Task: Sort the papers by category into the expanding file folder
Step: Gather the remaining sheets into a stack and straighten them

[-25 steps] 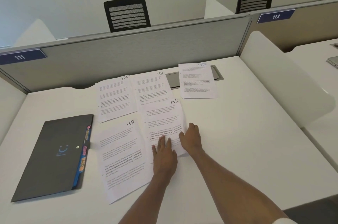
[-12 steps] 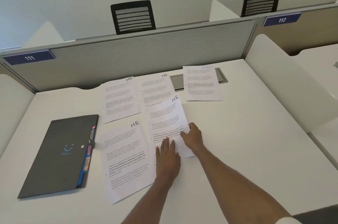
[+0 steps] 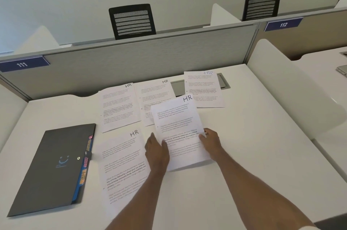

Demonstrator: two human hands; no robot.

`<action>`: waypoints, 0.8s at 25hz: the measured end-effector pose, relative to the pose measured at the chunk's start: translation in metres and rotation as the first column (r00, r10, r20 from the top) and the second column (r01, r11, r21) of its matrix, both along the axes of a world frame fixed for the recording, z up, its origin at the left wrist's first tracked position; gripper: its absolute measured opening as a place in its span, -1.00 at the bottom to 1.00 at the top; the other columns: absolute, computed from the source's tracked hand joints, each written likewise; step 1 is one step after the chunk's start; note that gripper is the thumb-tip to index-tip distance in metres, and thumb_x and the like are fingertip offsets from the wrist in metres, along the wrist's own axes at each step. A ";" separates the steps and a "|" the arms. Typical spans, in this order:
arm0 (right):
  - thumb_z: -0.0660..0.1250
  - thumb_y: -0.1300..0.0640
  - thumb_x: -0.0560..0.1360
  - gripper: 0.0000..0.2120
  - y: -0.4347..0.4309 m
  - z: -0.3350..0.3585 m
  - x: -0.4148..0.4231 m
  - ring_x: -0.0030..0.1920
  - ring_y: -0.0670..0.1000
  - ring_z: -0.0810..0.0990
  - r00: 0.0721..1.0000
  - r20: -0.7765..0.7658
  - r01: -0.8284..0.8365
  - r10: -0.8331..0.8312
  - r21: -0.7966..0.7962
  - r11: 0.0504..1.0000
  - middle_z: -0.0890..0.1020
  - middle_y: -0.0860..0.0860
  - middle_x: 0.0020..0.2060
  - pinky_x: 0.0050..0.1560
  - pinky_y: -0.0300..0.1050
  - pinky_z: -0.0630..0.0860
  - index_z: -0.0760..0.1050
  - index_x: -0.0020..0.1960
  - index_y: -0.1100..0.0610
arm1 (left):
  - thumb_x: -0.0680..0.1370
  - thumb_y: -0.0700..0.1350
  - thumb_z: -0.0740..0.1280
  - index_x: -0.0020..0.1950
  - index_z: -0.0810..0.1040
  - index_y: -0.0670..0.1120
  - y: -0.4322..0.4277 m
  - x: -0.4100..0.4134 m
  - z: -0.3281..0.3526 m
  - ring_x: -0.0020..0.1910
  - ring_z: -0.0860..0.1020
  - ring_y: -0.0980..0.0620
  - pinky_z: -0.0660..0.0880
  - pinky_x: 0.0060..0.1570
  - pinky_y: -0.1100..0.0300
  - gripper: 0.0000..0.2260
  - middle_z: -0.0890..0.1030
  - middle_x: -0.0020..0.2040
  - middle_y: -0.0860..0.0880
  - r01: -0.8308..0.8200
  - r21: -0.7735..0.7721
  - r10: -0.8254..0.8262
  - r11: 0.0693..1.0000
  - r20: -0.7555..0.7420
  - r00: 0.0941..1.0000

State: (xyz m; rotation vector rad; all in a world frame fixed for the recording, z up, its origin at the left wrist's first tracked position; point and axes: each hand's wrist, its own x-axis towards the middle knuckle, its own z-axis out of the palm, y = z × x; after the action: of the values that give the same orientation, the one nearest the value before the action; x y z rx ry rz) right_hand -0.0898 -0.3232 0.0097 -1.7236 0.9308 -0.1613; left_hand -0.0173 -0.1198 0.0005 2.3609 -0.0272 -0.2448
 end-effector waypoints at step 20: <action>0.49 -0.03 0.48 -0.35 -0.145 -0.006 0.111 0.33 0.25 0.43 0.914 -0.262 0.189 -0.310 -0.403 0.896 0.45 0.24 0.29 0.22 0.10 0.47 0.37 0.37 0.33 | 0.53 -0.24 0.55 -0.12 0.75 -0.20 -0.016 0.047 -0.026 -0.10 0.68 -0.17 0.63 0.15 -0.21 -0.95 0.77 -0.09 -0.22 -0.440 -0.516 0.084 0.735 -0.575 0.814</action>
State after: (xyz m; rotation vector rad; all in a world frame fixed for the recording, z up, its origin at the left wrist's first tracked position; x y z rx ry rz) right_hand 0.0214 -0.4684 0.0032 -2.0065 1.4436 -0.2460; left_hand 0.0293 -0.1354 -0.0252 1.5262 0.4400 -0.6194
